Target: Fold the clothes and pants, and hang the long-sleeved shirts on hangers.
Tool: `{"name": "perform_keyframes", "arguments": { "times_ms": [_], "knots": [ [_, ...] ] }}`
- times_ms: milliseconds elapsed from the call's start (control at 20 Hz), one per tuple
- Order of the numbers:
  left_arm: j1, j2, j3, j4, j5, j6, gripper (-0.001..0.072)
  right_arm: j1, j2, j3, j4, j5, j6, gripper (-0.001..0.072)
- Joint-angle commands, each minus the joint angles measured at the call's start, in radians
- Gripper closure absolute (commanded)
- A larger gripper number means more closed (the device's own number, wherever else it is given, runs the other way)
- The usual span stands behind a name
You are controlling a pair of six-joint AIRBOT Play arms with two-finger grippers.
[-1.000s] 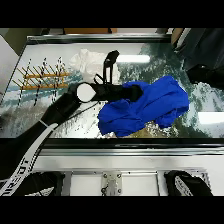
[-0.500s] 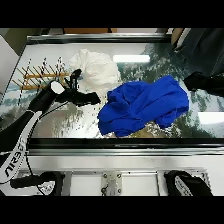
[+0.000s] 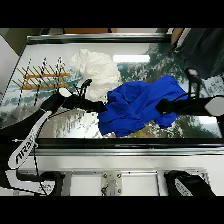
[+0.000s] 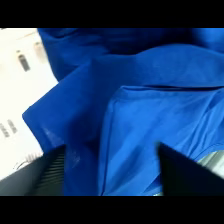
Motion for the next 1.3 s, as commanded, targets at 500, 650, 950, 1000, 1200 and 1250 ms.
{"name": "perform_keyframes", "arguments": {
  "times_ms": [500,650,950,1000,1200,1250],
  "knots": [
    [0.058,0.112,0.112,0.042,-0.079,-0.145,0.0699,0.225,-0.21,-0.415,0.52,-0.607,-0.056,0.0449],
    [0.09,0.334,-0.016,0.203,-0.095,-0.268,0.0699,0.107,-0.181,-0.26,0.372,-0.398,-0.144,0.0703],
    [-0.047,0.714,-0.207,0.222,-0.044,-0.475,0.0699,-0.193,-0.207,0.258,0.092,-0.053,-0.133,0.0703],
    [-0.1,0.734,-0.232,0.223,0.021,-0.504,0.0699,-0.199,-0.226,0.301,0.092,-0.061,-0.133,0.0703],
    [-0.219,0.656,-0.272,0.222,0.24,-0.536,0.0698,-0.198,-0.313,0.341,0.153,-0.107,-0.134,0.0175],
    [-0.219,0.612,-0.272,0.223,0.269,-0.536,0.0698,-0.203,-0.323,0.341,0.151,-0.089,-0.133,0.0052]
  ]
}}
